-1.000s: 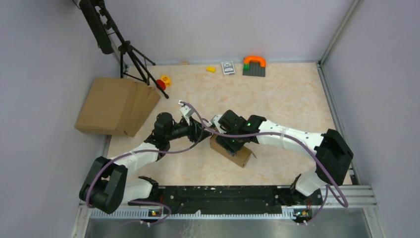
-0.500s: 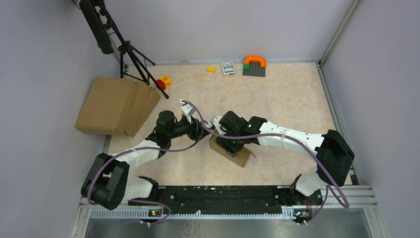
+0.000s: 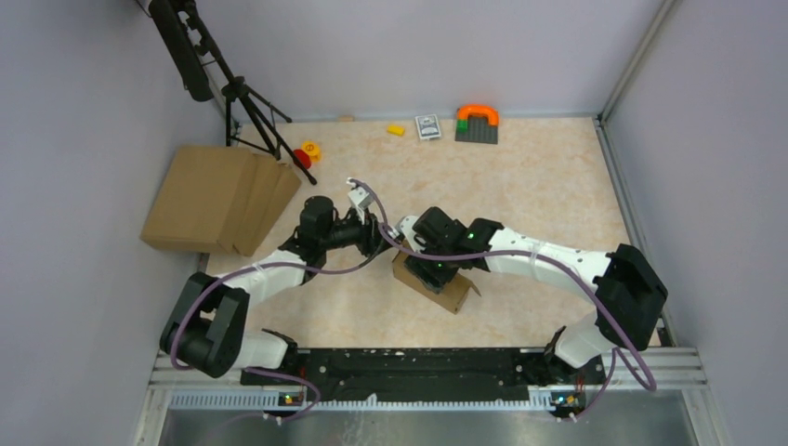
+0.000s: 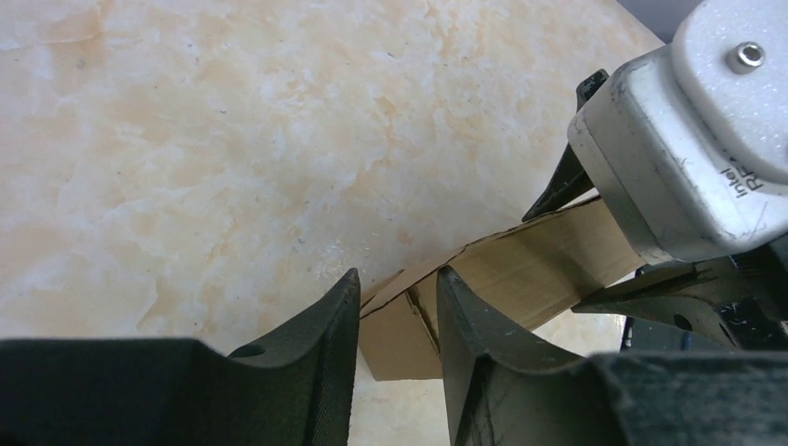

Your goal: Fold the paper box

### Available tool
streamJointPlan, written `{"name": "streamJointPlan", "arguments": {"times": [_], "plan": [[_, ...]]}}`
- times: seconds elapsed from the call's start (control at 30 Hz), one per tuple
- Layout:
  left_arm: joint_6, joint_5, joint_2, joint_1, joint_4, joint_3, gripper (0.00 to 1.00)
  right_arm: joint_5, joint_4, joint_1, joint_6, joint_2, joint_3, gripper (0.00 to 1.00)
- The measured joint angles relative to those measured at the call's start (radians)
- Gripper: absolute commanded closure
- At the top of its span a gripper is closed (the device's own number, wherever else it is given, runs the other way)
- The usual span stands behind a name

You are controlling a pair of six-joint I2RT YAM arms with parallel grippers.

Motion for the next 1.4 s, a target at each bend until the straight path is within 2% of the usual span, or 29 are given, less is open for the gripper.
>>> {"name": "streamJointPlan", "arguments": {"times": [0.3, 0.67, 0.8, 1.1, 1.4], "plan": [[-0.063, -0.005, -0.005, -0.018, -0.091, 0.017, 0.68, -0.003, 0.006, -0.006, 0.002, 0.000, 0.000, 0.44], [-0.268, -0.086, -0.010, -0.074, -0.147, 0.029, 0.75, -0.004, 0.013, -0.010, 0.011, 0.000, -0.002, 0.45], [-0.272, -0.141, -0.011, -0.099, -0.197, 0.058, 0.76, -0.004, 0.015, -0.011, 0.014, -0.001, -0.006, 0.45], [-0.223, -0.249, -0.045, -0.119, -0.269, 0.069, 0.84, -0.007, 0.030, -0.011, 0.013, -0.002, -0.013, 0.45], [-0.220, -0.252, -0.046, -0.122, -0.286, 0.076, 0.85, -0.008, 0.031, -0.011, 0.013, -0.002, -0.013, 0.45]]}}
